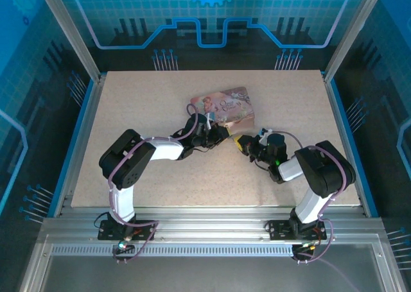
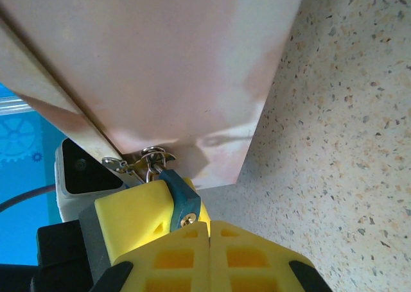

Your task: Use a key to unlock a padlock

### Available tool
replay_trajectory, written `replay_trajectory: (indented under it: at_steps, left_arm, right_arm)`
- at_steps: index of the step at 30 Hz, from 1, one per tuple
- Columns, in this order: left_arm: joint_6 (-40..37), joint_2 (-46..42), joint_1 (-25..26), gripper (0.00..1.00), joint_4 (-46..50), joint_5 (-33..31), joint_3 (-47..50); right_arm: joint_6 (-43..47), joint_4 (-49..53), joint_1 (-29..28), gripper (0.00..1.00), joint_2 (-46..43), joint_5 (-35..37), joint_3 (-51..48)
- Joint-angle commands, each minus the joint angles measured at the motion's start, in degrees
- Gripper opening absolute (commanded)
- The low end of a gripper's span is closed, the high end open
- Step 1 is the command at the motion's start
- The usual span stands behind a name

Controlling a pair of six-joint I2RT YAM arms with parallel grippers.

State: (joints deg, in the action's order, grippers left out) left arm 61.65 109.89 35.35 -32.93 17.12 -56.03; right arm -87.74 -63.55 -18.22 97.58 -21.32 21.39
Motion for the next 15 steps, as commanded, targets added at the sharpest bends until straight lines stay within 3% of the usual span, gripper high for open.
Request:
replay_trajectory:
  at_steps: [1,15]
  left_arm:
    - [2.5,-0.5,1.6,0.03,-9.0,5.9,-0.7]
    - [3.9,-0.5,1.6,0.03,-10.8,6.3,-1.4]
  right_arm:
    - [0.0,0.0,-1.6,0.00,1.3,2.3,1.8]
    - [4.6,-1.3,-4.2,0.00,0.5,7.1,1.2]
